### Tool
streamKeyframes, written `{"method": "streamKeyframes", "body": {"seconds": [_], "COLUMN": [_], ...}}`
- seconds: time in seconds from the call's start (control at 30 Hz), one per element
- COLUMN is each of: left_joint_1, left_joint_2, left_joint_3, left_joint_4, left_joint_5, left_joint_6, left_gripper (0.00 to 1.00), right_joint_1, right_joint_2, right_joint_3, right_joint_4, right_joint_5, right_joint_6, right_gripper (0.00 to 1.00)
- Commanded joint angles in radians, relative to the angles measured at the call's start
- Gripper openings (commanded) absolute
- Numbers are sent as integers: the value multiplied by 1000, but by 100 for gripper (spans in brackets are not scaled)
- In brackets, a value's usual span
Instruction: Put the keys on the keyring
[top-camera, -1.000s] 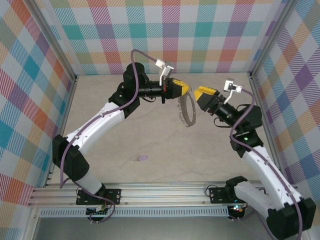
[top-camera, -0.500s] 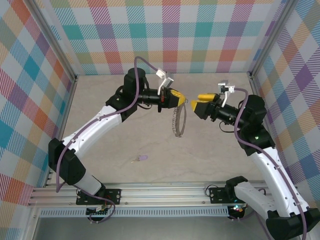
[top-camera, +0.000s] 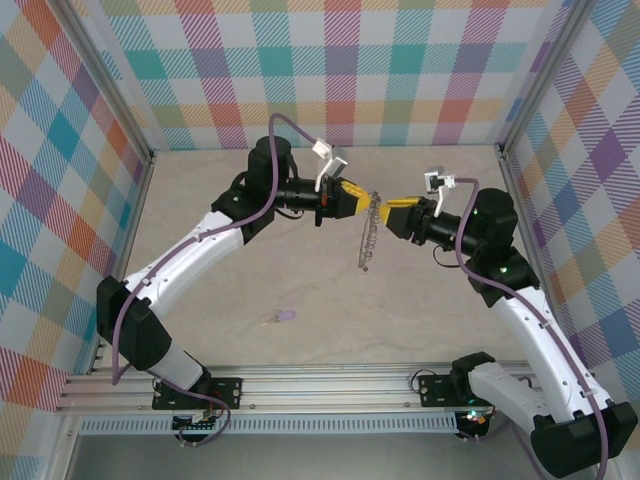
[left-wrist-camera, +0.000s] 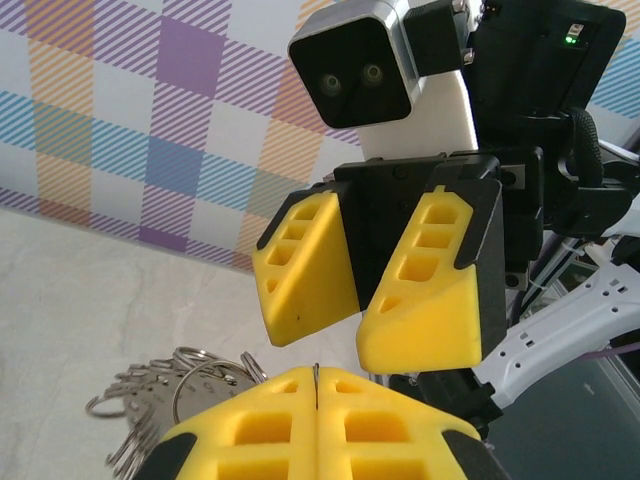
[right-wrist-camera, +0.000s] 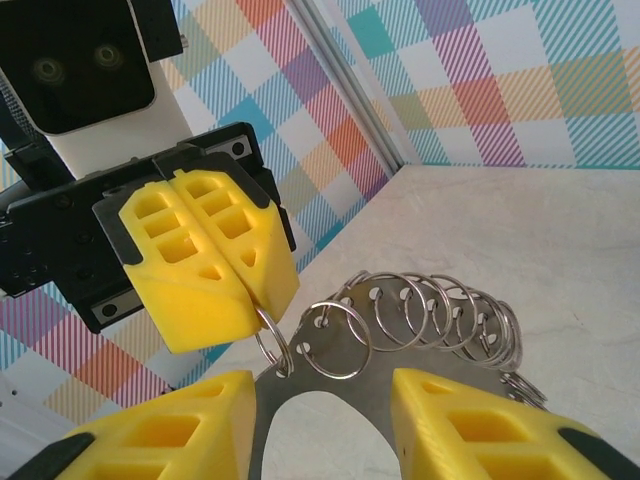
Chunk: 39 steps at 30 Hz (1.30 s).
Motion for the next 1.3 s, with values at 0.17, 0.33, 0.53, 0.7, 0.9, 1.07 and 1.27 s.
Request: {"method": "streamKeyframes", "body": {"seconds": [0.17,0.33,0.53,0.7,0.9,1.07,1.27], "left_joint_1": [4,8,10,10,10,10,10], "left_joint_2": [18,20,25,23,29,30,30], "left_joint_3": [-11,-12,-13,-16,-14,-14,-17], "left_joint_4": [60,68,76,79,79,83,102], "left_joint_5": [42,42,51,54,62,71,78], "left_joint_6": [-18,-26,-34,-35,-36,-41,-55], "left_gripper": [0,0,0,0,0,0,0], "right_joint_1": [-7,-15,-30,-35,-38,-39,-39], "right_joint_2": [13,40,73,84,87,91,104], "right_joint_3": [8,24,42,35,30,37,44], "right_joint_4": [13,17,21,47,97,137,166], "right_joint_5": [-56,-119,-190,-201,-224,-234,-250], "right_joint_6": [-39,-43,-43,-29,9,39,61], "right_gripper": [36,34,32,30,31,32,29]}}
